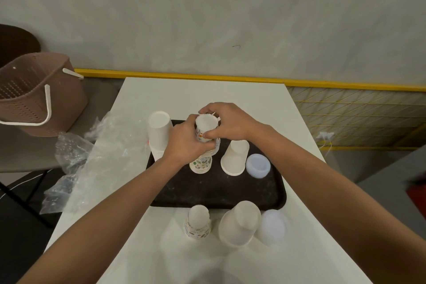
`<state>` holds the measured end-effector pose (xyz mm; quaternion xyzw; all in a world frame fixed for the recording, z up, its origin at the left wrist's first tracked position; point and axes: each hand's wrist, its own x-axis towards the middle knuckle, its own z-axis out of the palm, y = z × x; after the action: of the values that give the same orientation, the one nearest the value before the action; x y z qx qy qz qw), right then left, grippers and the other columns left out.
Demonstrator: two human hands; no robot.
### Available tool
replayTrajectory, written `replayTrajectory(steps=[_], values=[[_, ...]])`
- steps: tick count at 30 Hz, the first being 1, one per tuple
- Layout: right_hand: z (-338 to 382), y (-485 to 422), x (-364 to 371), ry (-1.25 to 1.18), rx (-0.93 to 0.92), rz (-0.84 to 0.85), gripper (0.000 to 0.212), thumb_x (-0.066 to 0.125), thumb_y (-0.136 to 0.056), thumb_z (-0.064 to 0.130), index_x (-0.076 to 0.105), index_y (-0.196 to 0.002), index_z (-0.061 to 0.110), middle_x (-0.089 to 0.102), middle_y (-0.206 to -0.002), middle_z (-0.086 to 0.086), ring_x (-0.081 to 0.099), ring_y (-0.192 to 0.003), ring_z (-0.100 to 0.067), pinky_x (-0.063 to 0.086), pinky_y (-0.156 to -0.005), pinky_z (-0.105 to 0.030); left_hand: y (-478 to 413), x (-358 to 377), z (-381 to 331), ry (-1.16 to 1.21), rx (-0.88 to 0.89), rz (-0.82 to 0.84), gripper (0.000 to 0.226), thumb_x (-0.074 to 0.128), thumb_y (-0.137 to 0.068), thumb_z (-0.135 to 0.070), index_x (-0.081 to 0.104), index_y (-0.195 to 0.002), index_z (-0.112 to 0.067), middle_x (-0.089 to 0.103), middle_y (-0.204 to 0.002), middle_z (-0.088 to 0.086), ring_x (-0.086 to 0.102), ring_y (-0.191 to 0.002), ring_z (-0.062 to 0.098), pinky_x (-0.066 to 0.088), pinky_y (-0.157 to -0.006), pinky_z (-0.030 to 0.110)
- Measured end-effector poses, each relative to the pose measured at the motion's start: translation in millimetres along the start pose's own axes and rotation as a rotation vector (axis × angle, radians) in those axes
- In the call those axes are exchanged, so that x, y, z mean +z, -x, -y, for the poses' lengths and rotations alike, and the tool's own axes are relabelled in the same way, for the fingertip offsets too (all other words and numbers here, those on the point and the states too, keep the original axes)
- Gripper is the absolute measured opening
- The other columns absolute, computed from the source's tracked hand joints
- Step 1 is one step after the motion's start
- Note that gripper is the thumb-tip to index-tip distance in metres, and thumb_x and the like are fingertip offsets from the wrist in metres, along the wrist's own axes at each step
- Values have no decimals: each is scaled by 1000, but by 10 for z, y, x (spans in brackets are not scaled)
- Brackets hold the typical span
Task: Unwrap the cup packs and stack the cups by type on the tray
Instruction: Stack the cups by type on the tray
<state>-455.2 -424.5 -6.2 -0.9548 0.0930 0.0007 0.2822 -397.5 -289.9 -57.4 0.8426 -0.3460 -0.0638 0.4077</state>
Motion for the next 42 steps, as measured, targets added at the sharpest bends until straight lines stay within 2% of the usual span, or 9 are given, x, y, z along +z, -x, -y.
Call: replayTrajectory(steps=[3, 8, 15, 19, 24, 30, 36, 42], values=[[-83, -54, 66, -3, 21, 23, 63, 77, -74, 25, 51, -131, 17, 55, -131, 0, 50, -116, -15, 40, -92, -25, -44, 85, 38, -21, -43, 24, 64, 77, -70, -33, 49, -123, -12, 68, -107, 2, 63, -99, 19, 42, -77, 22], [-167, -130, 228, 10, 50, 69, 66, 77, -73, 25, 49, -132, 18, 54, -131, -1, 50, -117, -18, 41, -97, -30, -74, 212, 168, -73, -66, 47, 65, 75, -73, -31, 45, -125, -8, 67, -108, 7, 63, -100, 26, 49, -83, 35], [-223, -152, 390, 12, 83, 112, 65, 78, -74, 25, 50, -132, 18, 55, -131, -1, 50, -117, -18, 38, -94, -26, -48, 334, 341, -56, -94, 102, 64, 75, -75, -28, 43, -126, -6, 64, -113, 9, 62, -103, 26, 48, -83, 32], [-255, -148, 460, 14, 93, 132, 62, 78, -73, 26, 54, -130, 18, 57, -128, -1, 52, -115, -18, 42, -96, -30, -26, 404, 419, -35, -105, 118, 66, 77, -75, -26, 43, -128, -6, 61, -121, 9, 58, -110, 25, 43, -85, 27], [-254, -115, 493, 56, 81, 153, 47, 71, -81, 23, 58, -126, 16, 57, -123, -7, 52, -112, -21, 43, -97, -36, 10, 455, 511, -32, -103, 114, 66, 76, -76, -26, 44, -130, -7, 60, -124, 9, 58, -112, 25, 48, -93, 34], [-300, -116, 607, 87, 156, 138, 58, 67, -85, 25, 46, -139, 18, 49, -140, -3, 45, -126, -22, 35, -105, -34, 49, 472, 536, -67, -75, 103, 61, 71, -82, -30, 44, -134, -10, 59, -127, 7, 58, -114, 24, 46, -97, 34], [-322, -137, 637, 82, 189, 138, 59, 67, -85, 26, 45, -139, 20, 49, -140, -3, 45, -127, -23, 36, -107, -37, 48, 478, 547, -87, -66, 116, 59, 69, -84, -29, 43, -134, -11, 59, -128, 7, 58, -115, 25, 46, -98, 36], [-300, -83, 627, 96, 172, 136, 58, 64, -88, 25, 41, -141, 18, 45, -144, -3, 40, -132, -22, 31, -109, -35, 100, 425, 512, -131, -88, 120, 76, 67, -85, -29, 27, -146, -7, 47, -141, 12, 47, -128, 27, 36, -106, 34]])
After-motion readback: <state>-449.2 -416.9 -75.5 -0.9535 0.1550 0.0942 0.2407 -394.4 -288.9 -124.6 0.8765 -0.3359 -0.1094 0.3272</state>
